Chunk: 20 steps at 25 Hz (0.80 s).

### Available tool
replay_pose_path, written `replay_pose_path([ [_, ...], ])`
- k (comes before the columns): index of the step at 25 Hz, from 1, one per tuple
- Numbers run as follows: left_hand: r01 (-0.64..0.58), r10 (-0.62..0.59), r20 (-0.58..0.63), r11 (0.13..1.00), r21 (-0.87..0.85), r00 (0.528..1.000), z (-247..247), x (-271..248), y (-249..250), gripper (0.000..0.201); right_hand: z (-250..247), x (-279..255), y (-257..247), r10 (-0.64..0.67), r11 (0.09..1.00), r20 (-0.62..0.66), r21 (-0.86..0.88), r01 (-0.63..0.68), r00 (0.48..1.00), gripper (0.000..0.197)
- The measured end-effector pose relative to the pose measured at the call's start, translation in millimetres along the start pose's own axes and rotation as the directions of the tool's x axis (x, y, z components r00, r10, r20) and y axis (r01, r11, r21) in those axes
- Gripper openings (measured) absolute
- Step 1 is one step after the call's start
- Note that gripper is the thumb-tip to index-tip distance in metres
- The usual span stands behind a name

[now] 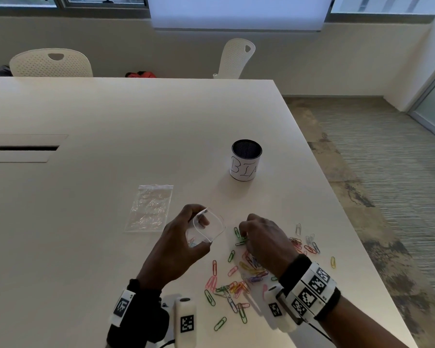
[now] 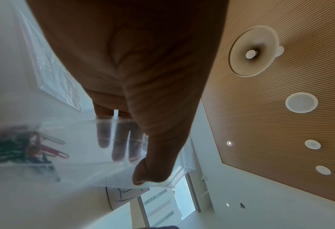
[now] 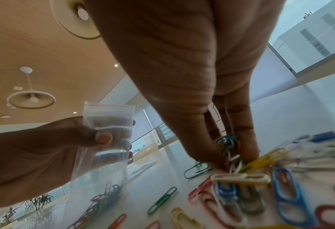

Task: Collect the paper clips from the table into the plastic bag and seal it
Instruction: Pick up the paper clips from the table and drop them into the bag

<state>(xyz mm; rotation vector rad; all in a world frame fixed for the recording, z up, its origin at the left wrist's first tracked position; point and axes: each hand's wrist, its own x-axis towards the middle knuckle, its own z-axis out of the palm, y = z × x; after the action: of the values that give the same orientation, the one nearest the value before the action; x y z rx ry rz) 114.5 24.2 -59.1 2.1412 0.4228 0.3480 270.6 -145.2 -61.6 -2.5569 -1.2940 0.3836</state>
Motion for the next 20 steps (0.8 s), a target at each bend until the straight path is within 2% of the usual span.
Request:
replay_pose_path([
  [3,-0.007,0.007,-0.005,1.0,-0.001,1.0,-0.6,-1.0,-1.1,0.057,-3.9,3.7,5.1,-0.002,0.999,0.005,0.035,0.002,1.0,0.022],
  [8,0.0,0.0,-0.005,1.0,-0.007,1.0,-0.5,-1.3,-1.3,0.058,-17.8,5.1,23.9,0.052,0.962,-0.033,0.271,-0.041,0.998,0.011],
  [10,0.002,-0.002,-0.002,1.0,-0.002,1.0,0.5,-0.9,-0.8,0.059,-24.7,2.6,29.8,0.097,0.896,-0.021,0.437,-0.078,0.995,0.01],
  [12,0.004,-0.004,0.004,1.0,-0.005,1.0,1.3,-0.8,-0.7,0.059,-34.6,-1.5,31.8,0.133,0.78,0.017,0.615,-0.115,0.991,0.009],
  [16,-0.006,0.006,0.009,1.0,-0.006,1.0,2.4,0.0,-0.6,0.058,-57.3,-7.4,18.6,0.079,0.559,0.078,0.822,-0.109,0.994,0.013],
  [18,-0.006,0.006,0.008,1.0,-0.001,1.0,3.2,0.1,0.0,0.058,-66.0,-7.5,3.4,0.028,0.516,0.049,0.855,-0.056,0.998,0.015],
  [20,-0.01,0.01,0.014,1.0,0.013,1.0,3.9,0.0,1.3,0.058,-70.4,-5.3,-14.3,-0.036,0.545,0.003,0.838,0.018,0.999,0.015],
])
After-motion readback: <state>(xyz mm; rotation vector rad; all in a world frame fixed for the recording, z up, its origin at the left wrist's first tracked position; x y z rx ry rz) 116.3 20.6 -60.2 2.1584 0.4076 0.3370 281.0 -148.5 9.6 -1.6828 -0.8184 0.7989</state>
